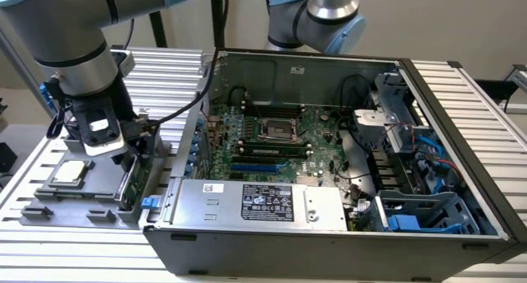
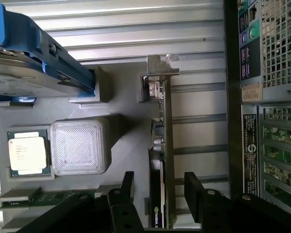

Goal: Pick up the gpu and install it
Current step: 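Pick up the gpu and move the gpu toward the slot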

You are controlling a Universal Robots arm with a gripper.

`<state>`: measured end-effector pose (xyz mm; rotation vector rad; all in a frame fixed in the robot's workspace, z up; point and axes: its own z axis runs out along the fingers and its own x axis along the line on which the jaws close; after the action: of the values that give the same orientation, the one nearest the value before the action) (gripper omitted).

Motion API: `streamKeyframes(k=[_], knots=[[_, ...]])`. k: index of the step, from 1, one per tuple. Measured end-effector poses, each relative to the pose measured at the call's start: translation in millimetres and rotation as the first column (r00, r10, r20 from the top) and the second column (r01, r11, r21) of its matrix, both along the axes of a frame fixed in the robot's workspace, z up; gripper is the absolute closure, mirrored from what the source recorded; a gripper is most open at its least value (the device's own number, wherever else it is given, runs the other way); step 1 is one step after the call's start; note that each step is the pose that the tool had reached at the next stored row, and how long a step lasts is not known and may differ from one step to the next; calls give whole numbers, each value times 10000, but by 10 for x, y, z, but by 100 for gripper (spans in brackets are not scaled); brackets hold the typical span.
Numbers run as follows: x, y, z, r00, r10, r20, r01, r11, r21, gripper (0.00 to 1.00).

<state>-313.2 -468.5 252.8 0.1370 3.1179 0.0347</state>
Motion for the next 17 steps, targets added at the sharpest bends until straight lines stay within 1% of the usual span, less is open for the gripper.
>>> streamKeyframes(k=[4, 7, 11, 14, 16, 17], knots=[[-1, 11, -68, 9999, -138, 2, 138, 9999, 1, 46], [-4, 33, -80, 9999, -158, 1, 158, 9999, 0, 46], [-8, 34, -80, 9999, -157, 1, 157, 9999, 0, 46], [-10, 34, -113, 9999, -157, 6, 157, 9999, 1, 46], [-12, 34, -137, 9999, -157, 11, 157, 9999, 1, 48], [-12, 34, -139, 9999, -157, 9, 157, 9999, -1, 55]])
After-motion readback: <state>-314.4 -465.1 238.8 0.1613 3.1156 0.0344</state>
